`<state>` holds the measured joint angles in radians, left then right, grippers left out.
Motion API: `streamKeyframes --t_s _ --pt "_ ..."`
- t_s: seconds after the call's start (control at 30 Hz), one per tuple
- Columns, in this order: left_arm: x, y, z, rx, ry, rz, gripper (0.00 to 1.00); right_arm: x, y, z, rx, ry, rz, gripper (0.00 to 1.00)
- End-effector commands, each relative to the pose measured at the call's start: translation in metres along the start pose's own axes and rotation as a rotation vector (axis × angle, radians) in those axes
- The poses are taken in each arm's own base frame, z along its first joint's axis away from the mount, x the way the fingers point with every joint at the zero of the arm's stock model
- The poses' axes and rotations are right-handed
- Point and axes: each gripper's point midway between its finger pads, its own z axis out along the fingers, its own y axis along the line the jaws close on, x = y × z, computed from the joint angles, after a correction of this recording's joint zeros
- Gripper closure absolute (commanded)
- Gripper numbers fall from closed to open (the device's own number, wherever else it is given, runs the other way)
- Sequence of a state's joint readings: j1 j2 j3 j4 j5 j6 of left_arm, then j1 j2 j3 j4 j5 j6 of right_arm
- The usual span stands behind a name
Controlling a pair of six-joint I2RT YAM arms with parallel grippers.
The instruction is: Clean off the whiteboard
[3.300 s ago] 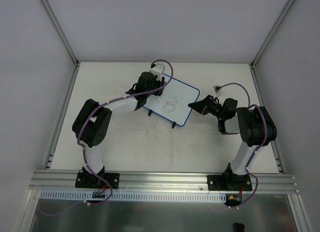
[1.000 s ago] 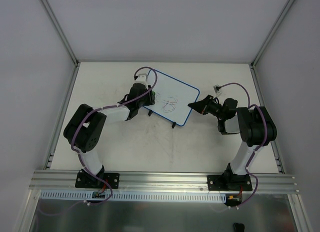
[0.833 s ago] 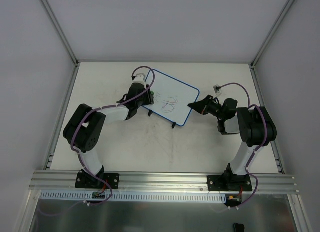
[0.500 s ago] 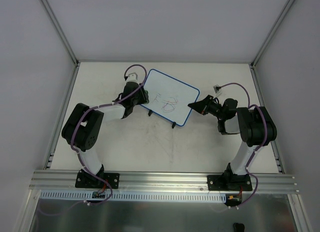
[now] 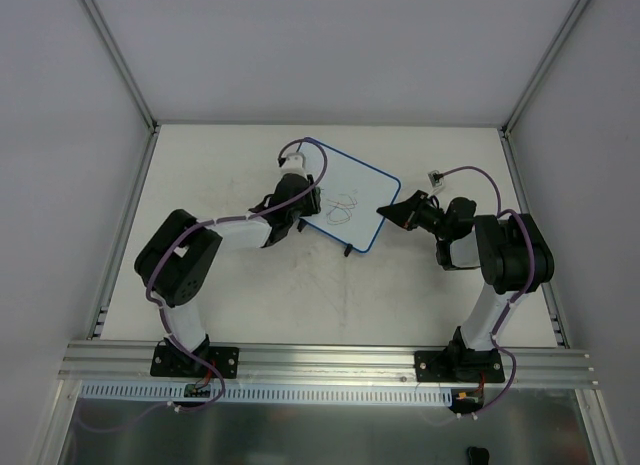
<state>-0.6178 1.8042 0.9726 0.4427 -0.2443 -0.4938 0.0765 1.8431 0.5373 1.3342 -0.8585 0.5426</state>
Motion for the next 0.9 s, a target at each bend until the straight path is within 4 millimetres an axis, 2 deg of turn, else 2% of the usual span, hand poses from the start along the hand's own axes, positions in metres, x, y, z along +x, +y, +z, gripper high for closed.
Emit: streamKeyframes --t_s 0.0,0.13,0.17,0.27,0.4,0.5,0.6,0.73,0.77,0.83,0.87 --pt "0.089 -0.014 -0.006 0.052 0.242 0.073 1.00 -0.027 0.019 0.001 -0.078 -0.107 -0.195 1.00" --pt "0.114 -0.020 -0.021 0.060 0.291 0.038 1.00 -0.028 0.020 0.001 -0.081 -0.108 -0.199 1.00" --pt "0.122 -0.028 -0.028 0.073 0.297 0.058 1.00 -0.029 0.020 0.002 -0.082 -0.109 -0.201 1.00" --pt "0.137 -0.036 -0.038 0.078 0.306 0.099 1.00 -0.030 0.022 0.002 -0.086 -0.110 -0.206 1.00" --pt "0.148 -0.035 -0.038 0.067 0.329 0.083 1.00 -0.030 0.022 0.001 -0.084 -0.113 -0.207 1.00" --pt "0.141 -0.029 -0.032 0.037 0.307 0.108 1.00 -0.030 0.022 0.000 -0.084 -0.113 -0.212 1.00" --pt "0.124 -0.027 -0.025 0.029 0.286 0.100 1.00 -0.031 0.023 0.000 -0.084 -0.115 -0.213 1.00" --pt "0.094 -0.016 -0.017 0.009 0.255 0.072 1.00 -0.031 0.022 0.000 -0.083 -0.114 -0.212 1.00" --pt "0.083 -0.007 -0.013 -0.007 0.242 0.054 1.00 -0.030 0.022 0.000 -0.083 -0.113 -0.209 1.00" --pt "0.064 -0.002 -0.009 -0.007 0.222 0.029 1.00 -0.030 0.023 0.000 -0.083 -0.114 -0.210 1.00" --pt "0.052 0.011 -0.006 -0.027 0.212 0.007 1.00 -0.030 0.023 0.000 -0.084 -0.113 -0.210 1.00"
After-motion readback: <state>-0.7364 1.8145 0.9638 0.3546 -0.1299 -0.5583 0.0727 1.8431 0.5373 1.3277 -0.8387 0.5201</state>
